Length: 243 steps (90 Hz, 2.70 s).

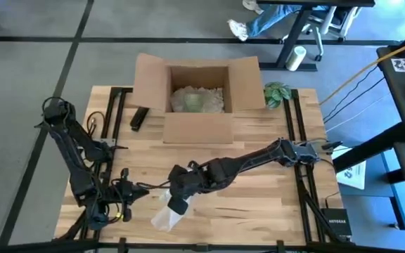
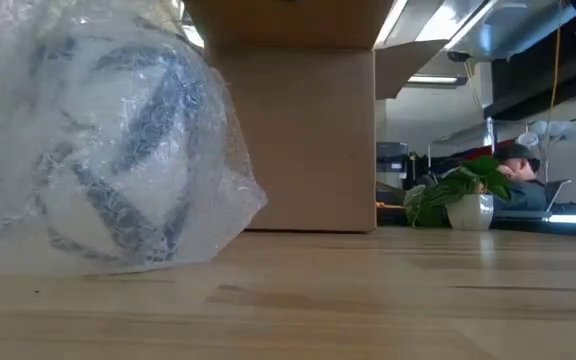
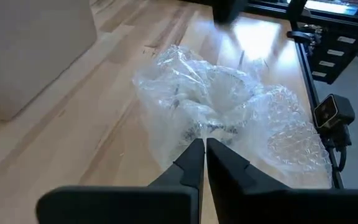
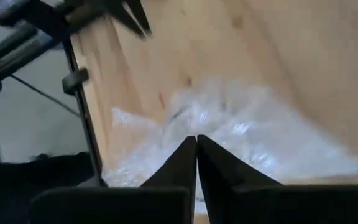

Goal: Wrap mug
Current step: Put the wrapped blue mug into the cardboard box

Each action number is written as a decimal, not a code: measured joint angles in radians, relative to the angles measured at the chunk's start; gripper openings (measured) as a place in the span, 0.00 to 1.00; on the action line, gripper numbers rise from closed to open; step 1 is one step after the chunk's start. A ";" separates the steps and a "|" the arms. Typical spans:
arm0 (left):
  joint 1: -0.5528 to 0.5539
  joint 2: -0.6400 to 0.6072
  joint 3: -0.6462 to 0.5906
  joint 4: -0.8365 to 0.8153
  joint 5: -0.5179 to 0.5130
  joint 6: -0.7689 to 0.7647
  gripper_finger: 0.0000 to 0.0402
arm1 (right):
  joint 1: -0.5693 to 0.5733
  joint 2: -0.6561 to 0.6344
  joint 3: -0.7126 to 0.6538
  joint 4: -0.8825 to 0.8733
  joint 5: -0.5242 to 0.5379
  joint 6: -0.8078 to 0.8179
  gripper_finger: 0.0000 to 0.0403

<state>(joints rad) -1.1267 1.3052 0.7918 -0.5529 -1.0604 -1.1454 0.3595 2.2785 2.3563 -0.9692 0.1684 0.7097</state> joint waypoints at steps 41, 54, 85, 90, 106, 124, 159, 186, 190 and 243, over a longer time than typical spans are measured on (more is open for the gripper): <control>-0.042 0.000 0.000 -0.076 0.010 -0.060 0.00 | -0.108 0.001 -0.025 -0.024 -0.198 -0.146 0.37; -0.054 0.000 0.000 -0.124 0.010 -0.112 0.00 | -0.118 -0.002 -0.024 -0.014 -0.187 -0.222 0.48; -0.059 0.000 0.000 -0.157 0.009 -0.162 0.00 | -0.113 -0.001 -0.080 -0.007 -0.121 -0.324 0.52; -0.059 0.000 0.000 -0.163 0.009 -0.174 0.00 | -0.107 -0.001 -0.107 0.015 -0.125 -0.324 0.52; -0.059 0.000 0.000 -0.172 0.009 -0.183 0.00 | -0.075 0.000 -0.160 0.052 -0.097 -0.323 0.52; -0.059 0.000 0.000 -0.171 0.008 -0.183 0.00 | -0.062 0.038 -0.170 0.086 -0.090 -0.318 0.52; -0.058 0.000 0.000 -0.172 0.008 -0.189 0.00 | -0.083 0.133 -0.165 0.080 -0.196 -0.265 0.38; -0.058 0.000 0.000 -0.178 0.008 -0.187 0.00 | -0.079 0.146 -0.112 0.047 -0.209 -0.264 0.04; -0.058 0.000 0.000 -0.178 0.008 -0.187 0.00 | -0.077 0.149 -0.086 0.009 -0.208 -0.268 0.04; -0.059 0.000 0.000 -0.199 0.009 -0.188 0.00 | 0.006 -0.026 -0.005 0.117 -0.023 -0.302 0.03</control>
<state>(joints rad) -1.1858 1.3052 0.7914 -0.7517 -1.0515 -1.3336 0.3659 2.2528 2.3517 -0.8525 0.1451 0.4078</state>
